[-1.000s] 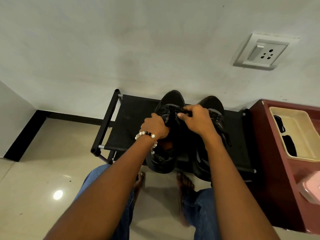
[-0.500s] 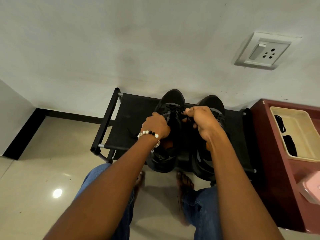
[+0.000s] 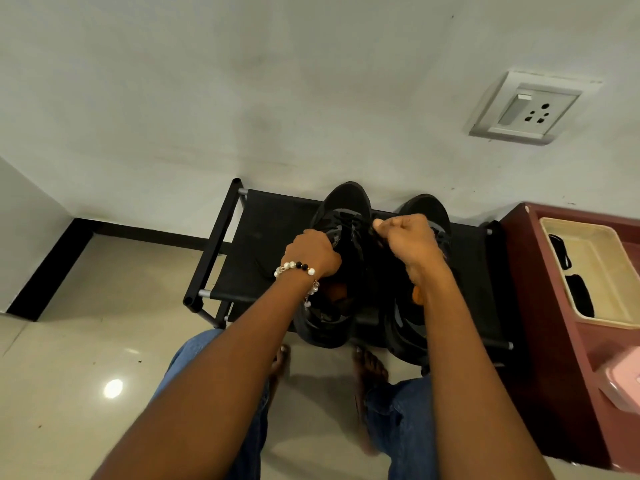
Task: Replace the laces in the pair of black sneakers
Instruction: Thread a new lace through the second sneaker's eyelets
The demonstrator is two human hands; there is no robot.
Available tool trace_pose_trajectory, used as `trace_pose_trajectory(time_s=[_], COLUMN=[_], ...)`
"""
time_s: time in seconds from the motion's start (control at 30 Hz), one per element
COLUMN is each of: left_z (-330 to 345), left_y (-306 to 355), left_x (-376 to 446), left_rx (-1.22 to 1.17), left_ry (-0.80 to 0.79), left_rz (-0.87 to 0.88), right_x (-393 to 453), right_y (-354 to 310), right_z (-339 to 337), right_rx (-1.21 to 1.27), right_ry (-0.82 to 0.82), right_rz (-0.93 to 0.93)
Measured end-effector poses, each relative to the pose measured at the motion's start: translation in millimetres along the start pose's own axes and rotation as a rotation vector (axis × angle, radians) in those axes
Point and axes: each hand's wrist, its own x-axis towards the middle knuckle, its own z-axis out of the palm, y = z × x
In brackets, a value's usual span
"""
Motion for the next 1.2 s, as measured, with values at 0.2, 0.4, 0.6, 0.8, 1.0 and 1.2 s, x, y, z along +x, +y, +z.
trace_pose_trajectory(time_s=[0.2, 0.4, 0.6, 0.8, 1.0, 1.2], left_z=[-20, -35, -28, -29, -30, -34], left_y=[-3, -3, -2, -5, -8, -11], left_x=[-4, -9, -9, -7, -6, -4], left_rx=[-0.061, -0.377, -0.319, -0.345, -0.413, -0.475], left_ry=[-0.094, -0.005, 0.039, 0.059, 0.058, 0.036], left_rz=[0.049, 0.114, 0.171, 0.188, 0.168, 0.158], right_x=[-11, -7, -4, 1, 7, 10], right_y=[-18, -15, -12, -11, -12, -10], right_z=[-16, -11, 4, 24, 37, 53], right_rx=[-0.568, -0.436, -0.185, -0.228, -0.348, -0.364], right_ry=[0.07, 0.202, 0.17, 0.106, 0.099, 0.157], right_rz=[-0.17, -0.291, -0.377, -0.393, -0.368, -0.317])
